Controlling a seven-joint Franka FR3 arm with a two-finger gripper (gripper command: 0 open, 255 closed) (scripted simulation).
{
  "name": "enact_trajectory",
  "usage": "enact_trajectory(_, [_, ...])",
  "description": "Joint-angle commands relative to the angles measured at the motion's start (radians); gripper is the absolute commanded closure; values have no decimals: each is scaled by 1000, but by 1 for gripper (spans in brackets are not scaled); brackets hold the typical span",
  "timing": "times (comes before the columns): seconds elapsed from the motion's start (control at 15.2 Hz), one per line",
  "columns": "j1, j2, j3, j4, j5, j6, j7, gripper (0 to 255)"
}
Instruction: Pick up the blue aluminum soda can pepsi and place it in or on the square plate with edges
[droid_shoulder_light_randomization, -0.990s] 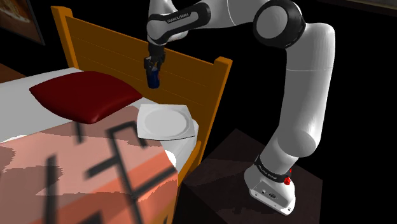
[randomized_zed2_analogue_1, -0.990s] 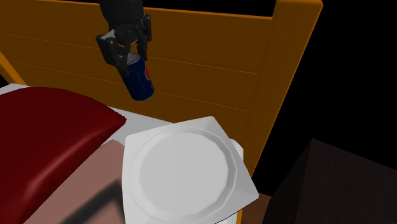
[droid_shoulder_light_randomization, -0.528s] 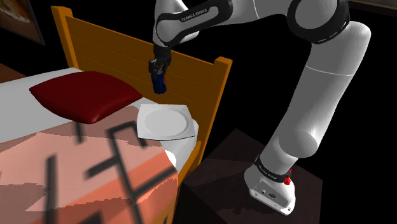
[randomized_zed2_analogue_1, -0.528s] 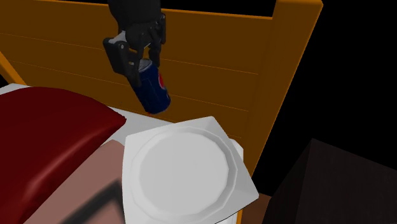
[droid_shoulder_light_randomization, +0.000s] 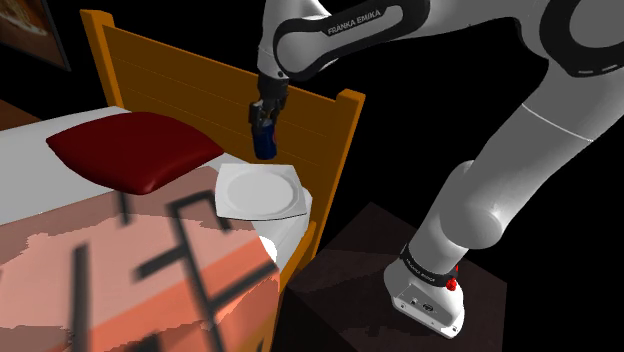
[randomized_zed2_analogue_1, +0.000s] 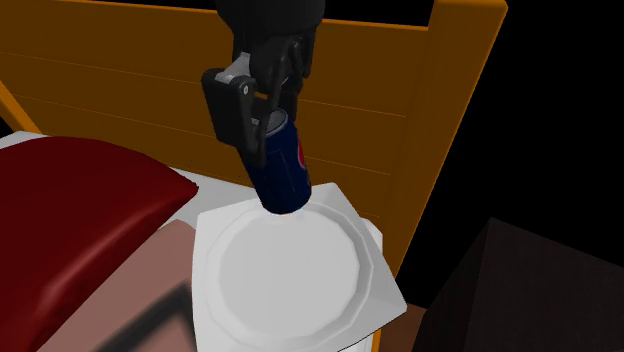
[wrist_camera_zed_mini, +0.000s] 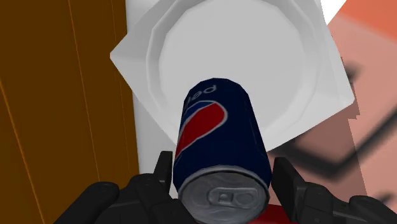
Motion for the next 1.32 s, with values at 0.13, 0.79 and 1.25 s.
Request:
enact_trajectory(0.13, [8,-26,11,-58,-2,30,22,255])
enact_trajectory(0.79, [3,41,13,-130,-26,168,48,255])
enact_trajectory(1.25, [-1,102,14,-167,-52,265,74,255])
